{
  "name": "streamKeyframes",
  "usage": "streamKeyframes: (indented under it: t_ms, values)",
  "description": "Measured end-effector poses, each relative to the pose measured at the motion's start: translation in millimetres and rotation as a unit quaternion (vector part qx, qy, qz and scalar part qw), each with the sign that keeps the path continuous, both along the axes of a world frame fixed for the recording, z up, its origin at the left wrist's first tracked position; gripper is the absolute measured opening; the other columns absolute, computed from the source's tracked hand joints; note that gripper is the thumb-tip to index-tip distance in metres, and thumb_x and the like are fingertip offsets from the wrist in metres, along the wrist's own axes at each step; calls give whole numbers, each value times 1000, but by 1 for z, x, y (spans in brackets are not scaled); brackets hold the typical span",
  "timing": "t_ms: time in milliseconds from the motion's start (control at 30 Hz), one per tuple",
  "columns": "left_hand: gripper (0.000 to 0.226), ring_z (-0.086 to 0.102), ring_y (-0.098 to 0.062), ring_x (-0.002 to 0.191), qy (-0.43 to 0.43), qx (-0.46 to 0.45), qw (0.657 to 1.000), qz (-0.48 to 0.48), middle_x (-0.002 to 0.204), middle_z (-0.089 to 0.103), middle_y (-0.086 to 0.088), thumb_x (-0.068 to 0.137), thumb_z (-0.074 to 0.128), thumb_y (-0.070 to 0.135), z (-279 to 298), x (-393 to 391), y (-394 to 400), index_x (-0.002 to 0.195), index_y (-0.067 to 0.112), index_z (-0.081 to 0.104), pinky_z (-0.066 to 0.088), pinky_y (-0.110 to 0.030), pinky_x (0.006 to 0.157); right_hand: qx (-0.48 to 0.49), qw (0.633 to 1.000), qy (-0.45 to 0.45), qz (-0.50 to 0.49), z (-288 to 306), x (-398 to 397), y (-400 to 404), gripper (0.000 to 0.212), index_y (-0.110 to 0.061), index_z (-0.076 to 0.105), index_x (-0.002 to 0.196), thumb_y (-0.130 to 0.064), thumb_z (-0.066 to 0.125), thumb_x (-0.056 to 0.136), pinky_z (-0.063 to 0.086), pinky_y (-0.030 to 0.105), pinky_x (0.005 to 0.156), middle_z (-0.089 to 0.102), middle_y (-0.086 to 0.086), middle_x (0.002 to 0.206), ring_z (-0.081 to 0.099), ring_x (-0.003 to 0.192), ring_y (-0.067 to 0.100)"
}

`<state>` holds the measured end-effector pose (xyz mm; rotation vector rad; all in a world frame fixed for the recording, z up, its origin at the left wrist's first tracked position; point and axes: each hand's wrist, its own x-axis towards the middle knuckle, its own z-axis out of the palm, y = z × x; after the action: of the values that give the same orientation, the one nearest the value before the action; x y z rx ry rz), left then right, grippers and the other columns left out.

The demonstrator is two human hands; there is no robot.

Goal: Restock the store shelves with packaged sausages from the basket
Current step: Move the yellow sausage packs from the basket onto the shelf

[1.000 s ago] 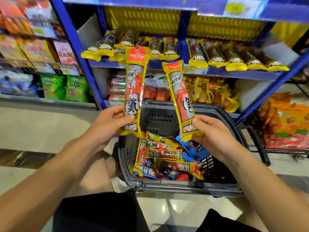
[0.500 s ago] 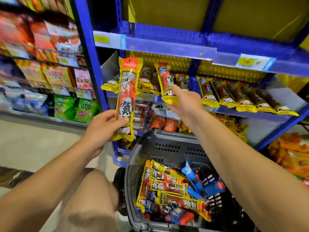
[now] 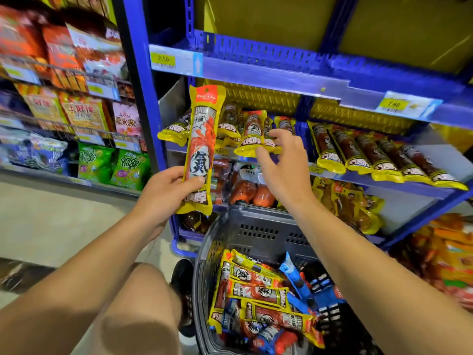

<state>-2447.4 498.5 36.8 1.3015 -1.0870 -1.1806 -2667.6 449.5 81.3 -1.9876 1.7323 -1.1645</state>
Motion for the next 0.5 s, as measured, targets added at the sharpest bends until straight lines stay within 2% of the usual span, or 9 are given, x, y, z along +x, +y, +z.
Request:
streamKeyframes:
  t_ms: [100,167,233,367,500]
  values:
    - [21,73,-24,88,13,8,1000,3,99,76,-9,88,69,19,-1,5,1,107,12,71,57,-40,81,-72,974,214,39,-1,-8,-4,52,-29,50,140,-48,56,92,29,39,111,52,-4,138,42,130,22]
    - [20,73,-25,88,18,13,1000,8,99,76,-10,88,69,19,-2,8,2,107,11,70,57,-41,81,-83,954,284,47,3,-10,-13,53,-29,48,143,-47,56,93,27,38,114,53,-4,141,41,133,22]
    - [19,73,-26,91,18,14,1000,16,98,76,-9,88,69,19,-3,11,3,106,12,71,57,-44,84,-71,947,307,55,5,-9,-21,53,-29,47,144,-43,58,94,27,38,114,56,-4,139,43,132,22]
    - [16,73,-25,93,13,15,1000,18,98,77,-5,88,69,20,-2,14,3,103,16,72,57,-45,86,-54,959,277,35,8,-10,-31,52,-26,48,143,-36,62,94,36,45,108,64,1,130,50,126,29]
    - [17,72,-25,94,13,17,1000,16,99,76,-6,88,69,21,-3,15,0,104,15,72,57,-47,88,-51,960,273,15,7,-6,-42,49,-23,50,142,-35,61,95,38,46,104,64,4,129,51,124,33]
